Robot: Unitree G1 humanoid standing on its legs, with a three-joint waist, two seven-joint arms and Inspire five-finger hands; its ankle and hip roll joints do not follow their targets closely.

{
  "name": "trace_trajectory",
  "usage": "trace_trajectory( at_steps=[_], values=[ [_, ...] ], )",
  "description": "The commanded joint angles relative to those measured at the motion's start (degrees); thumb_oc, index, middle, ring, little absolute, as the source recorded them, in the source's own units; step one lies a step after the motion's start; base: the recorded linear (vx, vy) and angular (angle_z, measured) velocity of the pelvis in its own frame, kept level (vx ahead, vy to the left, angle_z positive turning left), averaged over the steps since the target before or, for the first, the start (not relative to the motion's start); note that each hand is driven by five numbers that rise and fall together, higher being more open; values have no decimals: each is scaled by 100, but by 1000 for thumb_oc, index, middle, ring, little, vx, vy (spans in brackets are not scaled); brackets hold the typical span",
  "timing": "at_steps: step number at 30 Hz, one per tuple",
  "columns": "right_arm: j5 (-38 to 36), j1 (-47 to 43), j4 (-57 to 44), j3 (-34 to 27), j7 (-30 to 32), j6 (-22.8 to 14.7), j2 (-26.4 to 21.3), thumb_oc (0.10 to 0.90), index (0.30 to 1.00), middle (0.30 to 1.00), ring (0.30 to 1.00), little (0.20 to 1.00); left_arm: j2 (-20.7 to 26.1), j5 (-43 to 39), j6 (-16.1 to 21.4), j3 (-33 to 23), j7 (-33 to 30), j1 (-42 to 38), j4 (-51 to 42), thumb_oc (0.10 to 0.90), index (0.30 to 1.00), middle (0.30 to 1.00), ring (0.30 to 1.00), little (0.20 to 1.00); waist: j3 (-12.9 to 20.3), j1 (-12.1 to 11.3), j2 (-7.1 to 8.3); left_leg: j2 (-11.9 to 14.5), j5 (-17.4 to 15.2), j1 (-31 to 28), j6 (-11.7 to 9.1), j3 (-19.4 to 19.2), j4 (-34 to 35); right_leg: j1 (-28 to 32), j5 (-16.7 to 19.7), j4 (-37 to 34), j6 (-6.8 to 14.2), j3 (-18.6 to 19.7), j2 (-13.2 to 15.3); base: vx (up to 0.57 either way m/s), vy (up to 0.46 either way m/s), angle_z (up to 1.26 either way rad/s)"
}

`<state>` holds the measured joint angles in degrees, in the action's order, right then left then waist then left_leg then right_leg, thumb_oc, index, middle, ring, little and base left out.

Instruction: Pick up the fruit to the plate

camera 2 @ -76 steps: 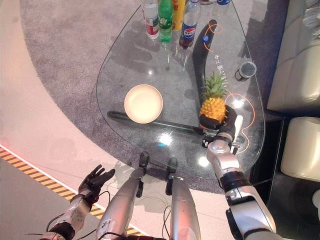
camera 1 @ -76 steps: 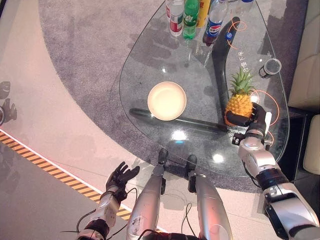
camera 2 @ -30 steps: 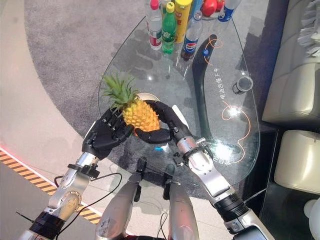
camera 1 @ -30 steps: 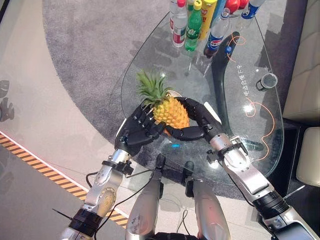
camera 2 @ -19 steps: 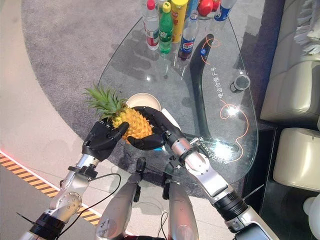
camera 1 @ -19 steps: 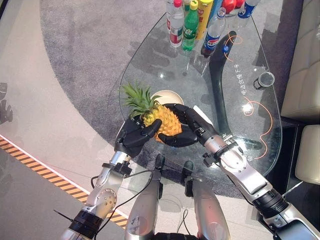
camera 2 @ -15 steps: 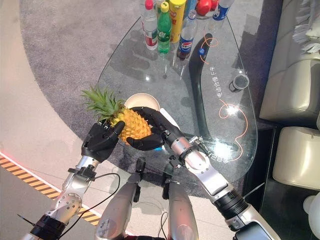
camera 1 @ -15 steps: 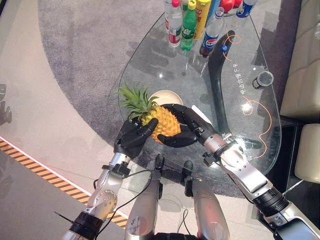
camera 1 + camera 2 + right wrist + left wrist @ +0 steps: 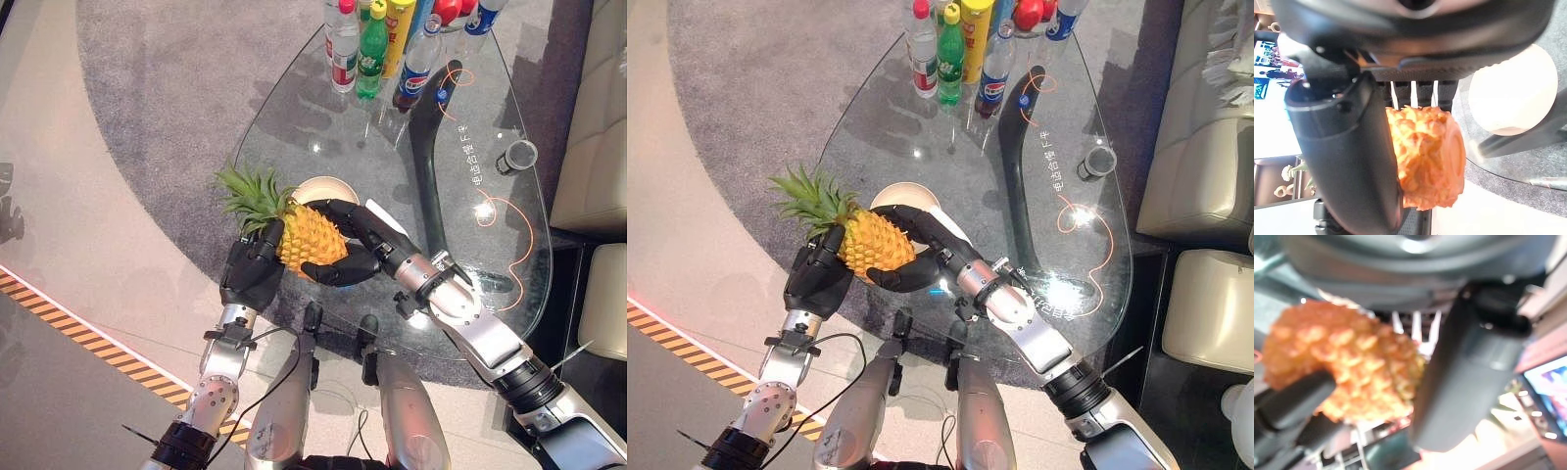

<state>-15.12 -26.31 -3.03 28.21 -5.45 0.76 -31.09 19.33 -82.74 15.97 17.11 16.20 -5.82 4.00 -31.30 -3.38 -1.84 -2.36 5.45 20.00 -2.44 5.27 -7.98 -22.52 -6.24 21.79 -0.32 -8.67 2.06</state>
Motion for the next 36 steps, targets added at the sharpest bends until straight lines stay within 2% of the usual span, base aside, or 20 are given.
trace_trajectory(
  at_steps=[1,7,9,12,18,28,30,31,32,33,36],
  values=[
    [104,-217,-1228,639,-779,-393,287,100,300,300,300,200,-168,27,403,-285,662,-394,-1355,800,900,900,900,900,151,-42,283,-312,-590,-5,131,-75,-734,480,379,-722,170,356,-159,0,0,0],
    [223,-257,-1181,690,-950,-301,271,100,300,300,300,200,-169,464,679,-356,300,-402,-1331,800,900,900,900,900,151,-65,291,-333,-599,-27,132,-40,-719,500,377,-740,168,353,-155,0,0,0],
    [296,-286,-1185,716,-1060,-253,220,100,300,300,300,200,-93,1052,950,-383,-219,-426,-1322,800,900,900,900,900,151,-83,296,-352,-593,-7,133,-7,-735,484,380,-731,166,347,-150,0,0,0],
    [367,-343,-1195,751,-1186,-179,113,100,300,300,300,200,104,2472,1206,-399,-1058,-453,-1262,800,900,900,900,900,151,-106,292,-359,-581,-10,130,22,-721,504,380,-747,168,341,-148,0,0,0],
    [379,-343,-1212,791,-1264,-202,-115,100,300,300,300,200,352,2926,1256,-466,-1504,-393,-1240,800,900,900,900,900,151,-150,288,-367,-559,7,139,69,-700,481,382,-738,185,323,-135,1,0,1],
    [350,-371,-1133,806,-1015,-228,-106,100,300,300,300,200,427,2993,1339,-424,-1520,-390,-1348,800,900,900,900,900,151,-186,318,-363,-566,-11,146,95,-661,493,397,-767,204,319,-132,0,0,0],
    [331,-372,-1129,802,-975,-225,-85,100,300,300,300,200,417,2996,1341,-412,-1489,-390,-1374,432,585,585,585,532,151,-187,318,-360,-569,-19,146,93,-655,498,401,-772,202,321,-135,0,0,0],
    [332,-379,-1117,804,-932,-222,-53,100,300,300,300,200,410,2985,1338,-389,-1467,-406,-1385,410,566,566,566,510,151,-187,318,-364,-571,-13,148,96,-661,492,403,-768,205,323,-133,0,0,0],
    [332,-380,-1117,804,-932,-221,-53,100,300,300,300,200,410,2985,1339,-389,-1467,-406,-1385,347,512,512,512,447,151,-187,318,-364,-571,-12,148,95,-662,491,403,-767,205,323,-133,0,0,0],
    [345,-387,-1110,791,-874,-206,8,100,300,300,300,200,379,2943,1333,-363,-1361,-420,-1406,100,300,300,300,200,151,-186,315,-368,-569,6,152,91,-670,469,412,-756,209,328,-129,0,0,0],
    [328,-368,-1114,770,-866,-207,32,100,300,300,300,200,362,2798,1327,-355,-1176,-420,-1433,100,300,300,300,200,151,-184,311,-376,-572,-1,158,94,-666,467,414,-753,216,343,-132,0,0,0]
  ],
)
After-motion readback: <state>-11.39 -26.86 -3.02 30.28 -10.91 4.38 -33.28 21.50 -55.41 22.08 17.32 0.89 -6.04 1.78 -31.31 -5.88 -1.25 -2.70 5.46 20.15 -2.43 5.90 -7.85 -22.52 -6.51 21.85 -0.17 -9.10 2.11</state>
